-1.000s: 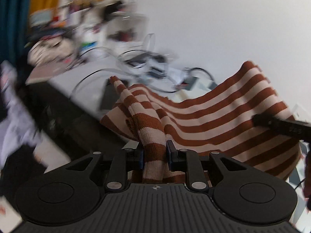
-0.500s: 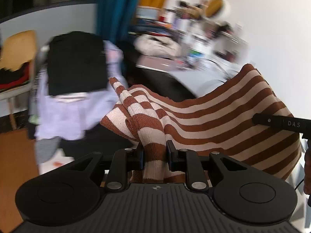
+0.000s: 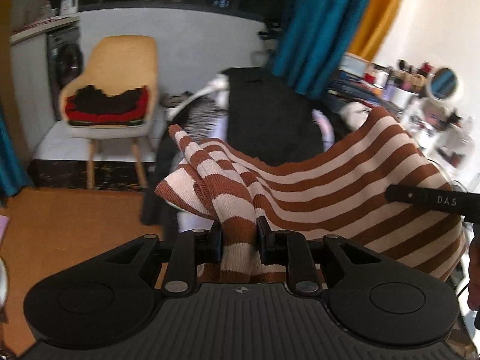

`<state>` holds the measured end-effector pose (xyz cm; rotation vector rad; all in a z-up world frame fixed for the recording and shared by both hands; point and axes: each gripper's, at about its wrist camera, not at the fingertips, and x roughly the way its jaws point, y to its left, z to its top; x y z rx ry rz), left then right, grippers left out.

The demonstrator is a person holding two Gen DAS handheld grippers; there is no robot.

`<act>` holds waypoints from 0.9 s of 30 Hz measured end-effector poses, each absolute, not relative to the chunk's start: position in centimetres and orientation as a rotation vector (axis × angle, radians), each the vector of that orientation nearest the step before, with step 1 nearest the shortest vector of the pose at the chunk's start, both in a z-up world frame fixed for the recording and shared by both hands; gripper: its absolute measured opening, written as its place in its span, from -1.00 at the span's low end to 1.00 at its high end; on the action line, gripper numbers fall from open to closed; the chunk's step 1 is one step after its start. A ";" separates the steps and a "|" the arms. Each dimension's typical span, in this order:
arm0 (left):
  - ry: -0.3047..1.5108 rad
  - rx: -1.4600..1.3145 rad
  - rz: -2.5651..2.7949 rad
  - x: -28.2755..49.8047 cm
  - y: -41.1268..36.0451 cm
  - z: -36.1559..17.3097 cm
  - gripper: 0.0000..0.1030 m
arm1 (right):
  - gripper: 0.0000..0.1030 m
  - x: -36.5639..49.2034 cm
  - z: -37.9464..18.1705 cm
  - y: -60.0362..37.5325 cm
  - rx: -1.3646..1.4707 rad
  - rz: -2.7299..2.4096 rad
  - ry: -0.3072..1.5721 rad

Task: Fold clothes
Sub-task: 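Carry the lifted sweater with both grippers over to the beige chair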

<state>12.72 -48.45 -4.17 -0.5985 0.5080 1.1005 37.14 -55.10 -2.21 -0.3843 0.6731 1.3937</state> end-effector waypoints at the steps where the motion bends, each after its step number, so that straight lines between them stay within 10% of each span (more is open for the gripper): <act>1: 0.515 -0.597 1.115 11.5 -47.5 -3.9 -0.57 | -0.56 35.7 -2.2 -53.9 -0.380 1.407 0.676; 27: 0.658 -0.727 1.315 -8.3 -13.5 -6.1 -0.57 | -0.55 17.8 -8.0 -14.6 -0.366 1.618 0.843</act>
